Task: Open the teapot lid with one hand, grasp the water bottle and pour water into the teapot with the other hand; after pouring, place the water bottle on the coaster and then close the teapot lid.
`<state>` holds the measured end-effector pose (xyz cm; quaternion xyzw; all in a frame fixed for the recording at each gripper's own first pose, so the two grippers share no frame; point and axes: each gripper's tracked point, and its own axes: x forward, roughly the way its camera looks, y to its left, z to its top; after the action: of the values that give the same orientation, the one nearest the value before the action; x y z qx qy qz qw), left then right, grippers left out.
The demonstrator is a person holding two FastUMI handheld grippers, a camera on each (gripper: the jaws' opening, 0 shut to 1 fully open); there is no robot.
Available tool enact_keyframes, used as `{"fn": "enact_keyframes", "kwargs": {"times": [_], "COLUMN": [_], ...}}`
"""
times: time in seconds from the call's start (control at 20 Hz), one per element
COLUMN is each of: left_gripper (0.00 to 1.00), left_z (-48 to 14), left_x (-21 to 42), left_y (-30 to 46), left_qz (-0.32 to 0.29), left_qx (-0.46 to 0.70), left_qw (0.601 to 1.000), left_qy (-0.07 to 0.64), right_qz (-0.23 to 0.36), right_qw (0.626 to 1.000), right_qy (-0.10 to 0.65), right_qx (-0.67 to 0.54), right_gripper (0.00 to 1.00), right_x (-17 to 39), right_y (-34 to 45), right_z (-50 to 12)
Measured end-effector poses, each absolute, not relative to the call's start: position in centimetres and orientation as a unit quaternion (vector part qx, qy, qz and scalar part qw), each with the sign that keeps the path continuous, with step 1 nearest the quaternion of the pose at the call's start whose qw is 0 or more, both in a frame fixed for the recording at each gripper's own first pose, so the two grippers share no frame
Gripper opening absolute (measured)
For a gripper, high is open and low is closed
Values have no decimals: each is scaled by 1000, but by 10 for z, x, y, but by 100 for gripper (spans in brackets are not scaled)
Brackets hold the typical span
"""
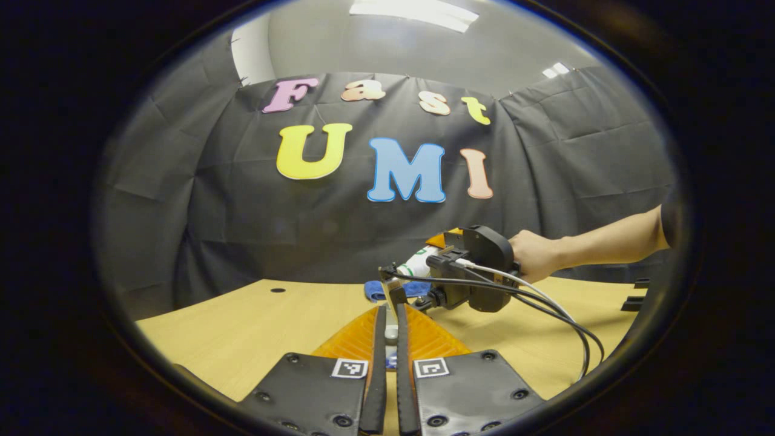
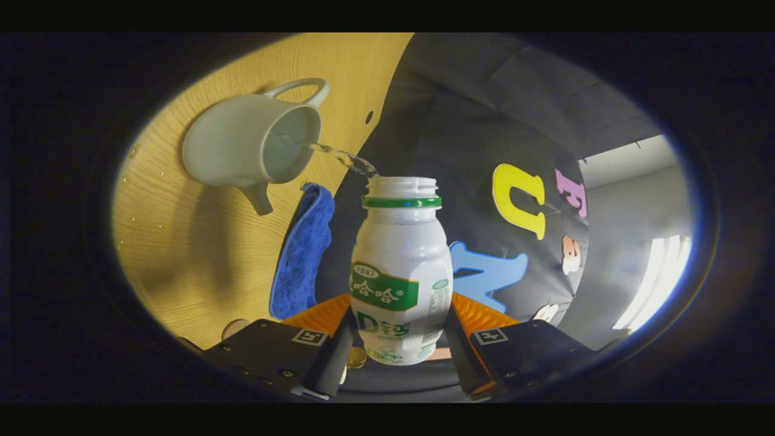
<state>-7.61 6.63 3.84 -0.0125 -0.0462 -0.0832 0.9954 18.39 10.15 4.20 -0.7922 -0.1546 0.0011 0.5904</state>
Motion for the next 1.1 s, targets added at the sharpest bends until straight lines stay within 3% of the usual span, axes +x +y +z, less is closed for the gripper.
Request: {"fn": "enact_keyframes", "kwargs": {"times": [1.1], "left_gripper": [14], "left_z": [41], "left_x": [-78], "left_y": [65], "left_qz": [-82], "left_qx": [6], "left_qw": [995], "left_qy": [-48], "right_qz": [-5], "right_qw": [554], "right_qy": [-161], "right_qx": [-817], "right_gripper": [72], "right_x": [185], "right_y": [106], "right_z": [39]}}
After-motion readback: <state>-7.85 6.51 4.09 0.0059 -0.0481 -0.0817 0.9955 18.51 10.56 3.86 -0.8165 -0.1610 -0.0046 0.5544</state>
